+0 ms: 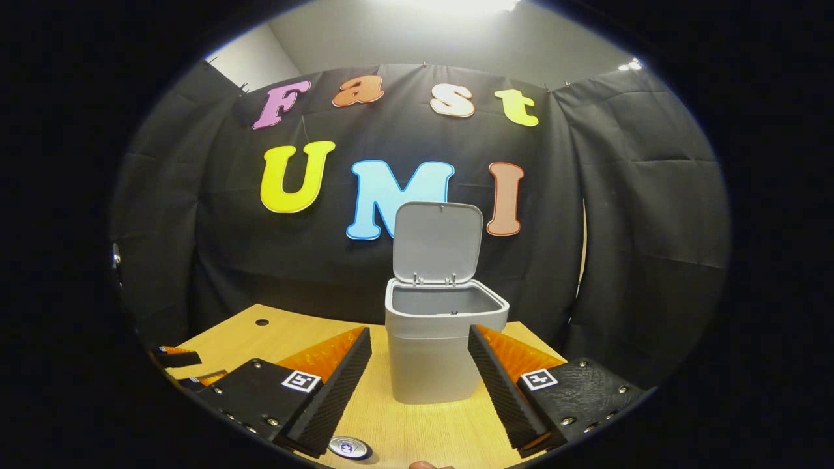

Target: Press the lid of the desktop garbage bin to open it, pick up the crumpled paper on the desktop and throw it into the bin, then pick up the pop can on the desktop and drop it into the bin, and finally close the garbage bin lid.

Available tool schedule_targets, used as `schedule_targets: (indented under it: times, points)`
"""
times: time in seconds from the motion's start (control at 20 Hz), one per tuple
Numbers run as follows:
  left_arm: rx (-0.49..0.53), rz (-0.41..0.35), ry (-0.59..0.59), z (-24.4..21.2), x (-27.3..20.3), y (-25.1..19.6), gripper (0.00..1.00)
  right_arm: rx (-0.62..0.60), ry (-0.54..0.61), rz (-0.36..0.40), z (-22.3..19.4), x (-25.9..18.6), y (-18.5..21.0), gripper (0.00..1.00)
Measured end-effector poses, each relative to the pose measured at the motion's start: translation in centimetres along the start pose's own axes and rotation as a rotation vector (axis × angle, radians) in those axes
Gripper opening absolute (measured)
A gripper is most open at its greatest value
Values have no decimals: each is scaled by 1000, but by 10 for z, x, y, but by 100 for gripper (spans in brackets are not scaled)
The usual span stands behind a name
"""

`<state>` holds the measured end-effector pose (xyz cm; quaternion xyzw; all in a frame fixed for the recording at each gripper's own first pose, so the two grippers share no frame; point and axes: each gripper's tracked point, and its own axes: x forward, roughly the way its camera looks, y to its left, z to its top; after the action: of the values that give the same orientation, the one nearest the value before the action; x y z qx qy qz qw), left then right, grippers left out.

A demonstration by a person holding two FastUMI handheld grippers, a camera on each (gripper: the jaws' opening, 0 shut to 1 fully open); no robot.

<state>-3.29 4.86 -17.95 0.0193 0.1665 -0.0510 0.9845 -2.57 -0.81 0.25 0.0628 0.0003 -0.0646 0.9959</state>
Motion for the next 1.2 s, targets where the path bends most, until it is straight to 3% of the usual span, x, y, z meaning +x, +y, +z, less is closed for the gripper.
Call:
schedule_targets:
  times: [0.3, 0.65, 0.85, 0.9, 0.95, 1.05, 1.15, 1.2]
  points:
    - [56, -87, 185, -81, 18, -2, 96, -3, 9, -56, 7, 7, 12, 96]
    - [98, -139, 371, -157, 35, -10, 96, 11, -24, -17, 18, 11, 26, 96]
    - [58, -98, 448, -184, 32, -10, 86, 8, -26, 1, 16, 12, 18, 96]
    - [73, -99, 425, -183, 34, -11, 76, 6, -30, 4, 18, 11, 15, 96]
    - [86, -94, 429, -181, 34, -11, 80, 2, -22, 11, 15, 13, 11, 96]
    - [86, -88, 428, -180, 31, -14, 72, -3, -35, 26, 18, 13, 3, 96]
    - [104, -74, 431, -179, 33, -16, 58, 7, -44, 22, 20, 15, -8, 96]
    - [112, -63, 433, -180, 32, -16, 58, 16, -41, 26, 18, 16, -11, 96]
